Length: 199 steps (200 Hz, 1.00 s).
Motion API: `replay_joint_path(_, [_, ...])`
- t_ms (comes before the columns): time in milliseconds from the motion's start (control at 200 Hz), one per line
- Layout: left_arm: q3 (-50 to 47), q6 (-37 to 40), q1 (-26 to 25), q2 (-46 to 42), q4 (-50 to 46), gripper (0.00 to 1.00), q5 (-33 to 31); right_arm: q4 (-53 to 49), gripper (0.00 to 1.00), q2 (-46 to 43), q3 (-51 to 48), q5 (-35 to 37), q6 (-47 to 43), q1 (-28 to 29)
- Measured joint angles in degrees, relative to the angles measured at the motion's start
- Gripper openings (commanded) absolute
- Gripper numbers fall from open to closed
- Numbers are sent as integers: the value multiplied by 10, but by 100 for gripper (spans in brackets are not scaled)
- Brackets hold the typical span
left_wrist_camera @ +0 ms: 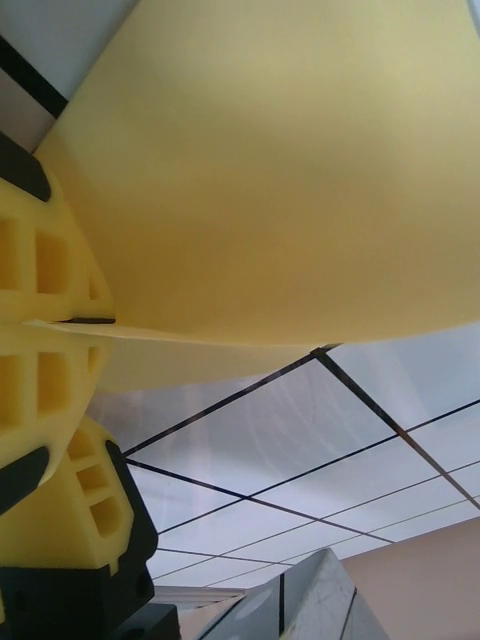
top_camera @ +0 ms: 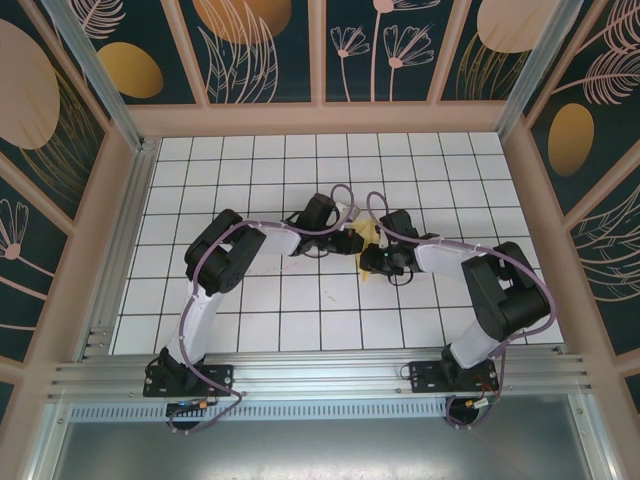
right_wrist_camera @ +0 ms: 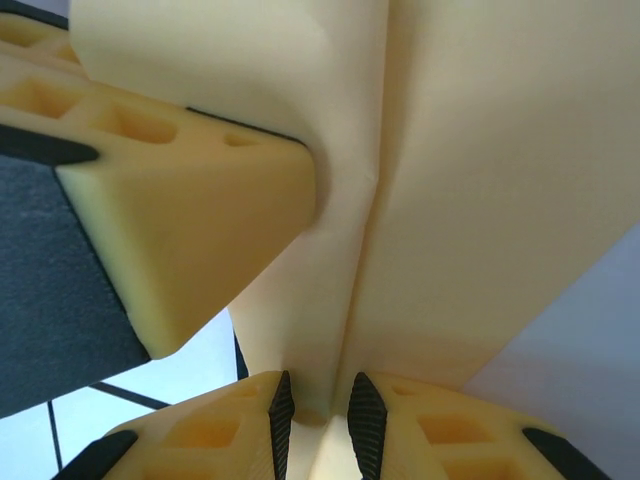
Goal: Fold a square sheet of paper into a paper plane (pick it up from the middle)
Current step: Fourth fold the wing at the center of the table.
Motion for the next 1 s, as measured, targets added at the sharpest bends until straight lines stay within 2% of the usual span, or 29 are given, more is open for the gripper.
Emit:
replay_joint_path(135, [2, 0, 0, 0, 0, 0, -5, -9, 29, 6, 12, 28, 0, 12])
replay_joint_path(175, [3, 0, 0, 0, -1, 4, -5, -10, 30, 7, 14, 32, 0, 15])
replay_joint_path(275, [4, -1, 1, 0, -1, 22, -4, -12, 30, 9, 16, 39, 0, 18])
replay_joint_path(365, [6, -1, 0, -6, 0, 29, -10, -12, 30, 9, 16, 42, 0, 19])
replay_joint_path(480, [-7, -14, 7, -20, 7, 34, -33, -10, 30, 10, 17, 43, 0, 19])
replay_joint_path(651, [-76, -59, 30, -77, 38, 36, -85, -7, 29, 11, 17, 43, 0, 19])
replay_joint_path(821, [-127, -107, 39, -137, 63, 35, -156, 0, 29, 10, 14, 41, 2, 19])
replay_joint_path(996, [-165, -134, 36, -161, 105, 38, -154, 3, 28, 11, 13, 38, 2, 17])
